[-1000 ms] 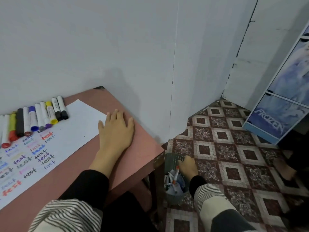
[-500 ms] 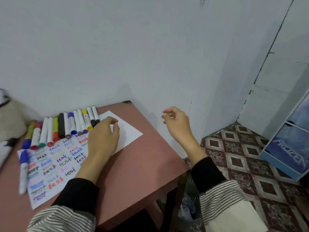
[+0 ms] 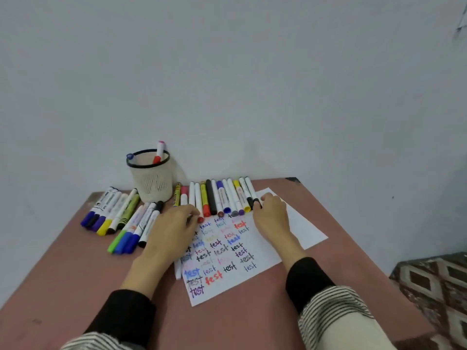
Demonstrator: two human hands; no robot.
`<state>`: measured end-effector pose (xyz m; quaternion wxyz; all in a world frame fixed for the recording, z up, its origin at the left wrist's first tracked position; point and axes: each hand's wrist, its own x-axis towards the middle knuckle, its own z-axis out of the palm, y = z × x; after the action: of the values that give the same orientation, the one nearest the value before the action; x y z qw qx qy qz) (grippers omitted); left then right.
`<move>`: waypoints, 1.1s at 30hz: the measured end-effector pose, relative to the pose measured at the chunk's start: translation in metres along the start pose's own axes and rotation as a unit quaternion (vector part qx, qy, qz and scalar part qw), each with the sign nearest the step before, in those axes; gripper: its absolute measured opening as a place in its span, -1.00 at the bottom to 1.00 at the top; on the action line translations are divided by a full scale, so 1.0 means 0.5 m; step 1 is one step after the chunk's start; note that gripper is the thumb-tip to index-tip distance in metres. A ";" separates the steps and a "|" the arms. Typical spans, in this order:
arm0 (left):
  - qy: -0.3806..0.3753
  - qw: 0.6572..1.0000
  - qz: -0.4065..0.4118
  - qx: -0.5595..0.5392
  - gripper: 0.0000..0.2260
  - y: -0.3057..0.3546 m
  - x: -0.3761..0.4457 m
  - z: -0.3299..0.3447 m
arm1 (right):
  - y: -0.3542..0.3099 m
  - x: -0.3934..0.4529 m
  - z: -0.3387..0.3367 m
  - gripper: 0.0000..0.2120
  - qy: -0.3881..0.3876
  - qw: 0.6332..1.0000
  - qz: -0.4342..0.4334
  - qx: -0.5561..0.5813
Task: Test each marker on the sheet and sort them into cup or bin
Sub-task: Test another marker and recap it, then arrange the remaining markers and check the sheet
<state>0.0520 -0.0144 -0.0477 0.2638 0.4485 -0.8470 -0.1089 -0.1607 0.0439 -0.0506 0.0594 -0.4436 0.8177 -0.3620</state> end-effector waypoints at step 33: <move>0.074 0.748 -0.175 -0.637 -0.84 0.011 0.048 -0.009 | -0.095 -0.006 0.029 -0.83 -0.121 0.925 -0.105 0.343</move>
<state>0.0397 -0.0304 -0.0333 0.5259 0.3236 -0.4659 -0.6337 -0.1206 0.0217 -0.0314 0.2684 -0.5197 0.5788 -0.5682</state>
